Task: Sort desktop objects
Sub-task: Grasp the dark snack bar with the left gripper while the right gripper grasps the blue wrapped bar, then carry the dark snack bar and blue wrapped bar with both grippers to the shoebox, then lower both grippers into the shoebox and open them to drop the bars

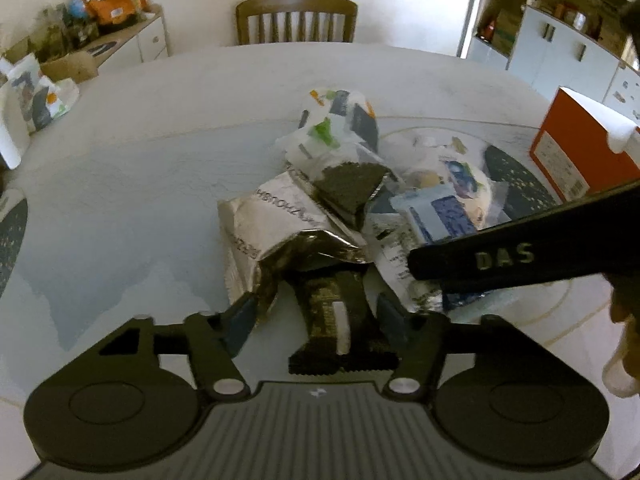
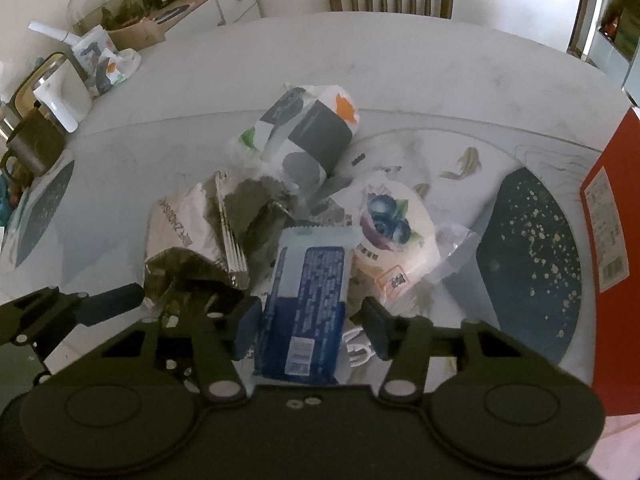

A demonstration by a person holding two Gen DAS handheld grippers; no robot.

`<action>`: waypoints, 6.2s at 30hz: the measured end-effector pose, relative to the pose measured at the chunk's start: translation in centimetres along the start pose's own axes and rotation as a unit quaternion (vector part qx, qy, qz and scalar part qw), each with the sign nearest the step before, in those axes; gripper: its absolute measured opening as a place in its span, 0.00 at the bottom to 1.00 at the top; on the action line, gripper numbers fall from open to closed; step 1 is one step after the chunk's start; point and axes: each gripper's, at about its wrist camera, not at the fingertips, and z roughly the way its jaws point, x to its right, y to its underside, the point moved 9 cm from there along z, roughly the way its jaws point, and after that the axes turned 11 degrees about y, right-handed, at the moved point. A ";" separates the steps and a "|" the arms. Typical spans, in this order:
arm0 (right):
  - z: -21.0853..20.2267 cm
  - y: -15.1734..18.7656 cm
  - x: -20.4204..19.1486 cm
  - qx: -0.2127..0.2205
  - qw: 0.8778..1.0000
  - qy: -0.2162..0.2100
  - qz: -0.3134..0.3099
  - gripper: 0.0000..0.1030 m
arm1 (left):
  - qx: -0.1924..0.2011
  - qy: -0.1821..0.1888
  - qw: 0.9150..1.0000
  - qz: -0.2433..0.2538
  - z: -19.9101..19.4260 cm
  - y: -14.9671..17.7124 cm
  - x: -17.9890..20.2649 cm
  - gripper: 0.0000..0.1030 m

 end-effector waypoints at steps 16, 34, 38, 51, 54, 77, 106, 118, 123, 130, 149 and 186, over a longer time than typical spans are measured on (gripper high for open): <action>-0.6 0.2 0.0 0.005 1.000 -0.001 -0.001 0.37 | -0.013 0.015 1.000 -0.010 0.5 0.3 0.3 0.35; -3.1 0.8 1.4 0.013 1.000 -0.012 0.013 0.36 | -0.013 0.042 0.999 -0.007 -0.9 0.2 1.9 0.30; -3.8 1.3 1.9 0.013 1.000 -0.014 0.017 0.36 | -0.014 0.051 0.999 -0.003 -1.3 0.4 2.7 0.30; -6.7 1.9 4.2 0.033 0.999 0.000 0.023 0.36 | 0.007 0.059 0.998 0.012 -3.6 -1.0 4.2 0.29; -7.3 2.0 5.0 0.042 0.999 0.017 0.016 0.36 | 0.015 0.063 0.998 0.014 -4.2 -1.6 4.5 0.29; -11.7 1.0 14.3 0.091 0.991 0.076 0.066 0.36 | 0.052 0.110 0.989 0.084 -5.4 -8.5 11.6 0.29; -12.4 3.1 28.3 0.094 0.986 0.086 0.107 0.36 | 0.056 0.160 0.973 0.154 -0.5 -12.4 28.4 0.29; -11.5 3.3 33.1 0.087 0.987 0.083 0.108 0.36 | 0.040 0.162 0.967 0.192 3.1 -12.8 34.1 0.30; -10.8 3.0 35.3 0.082 0.986 0.090 0.110 0.36 | 0.024 0.163 0.965 0.206 4.9 -12.9 35.1 0.30; -9.4 2.1 37.3 0.067 0.987 0.088 0.113 0.36 | -0.001 0.166 0.963 0.214 7.5 -13.1 36.6 0.30; -1.9 -0.1 40.0 0.006 0.992 0.102 0.075 0.36 | -0.099 0.178 0.954 0.218 14.4 -12.0 39.3 0.30; 0.7 0.5 39.6 -0.039 0.993 0.089 0.072 0.49 | -0.152 0.198 0.955 0.162 16.0 -11.4 39.1 0.50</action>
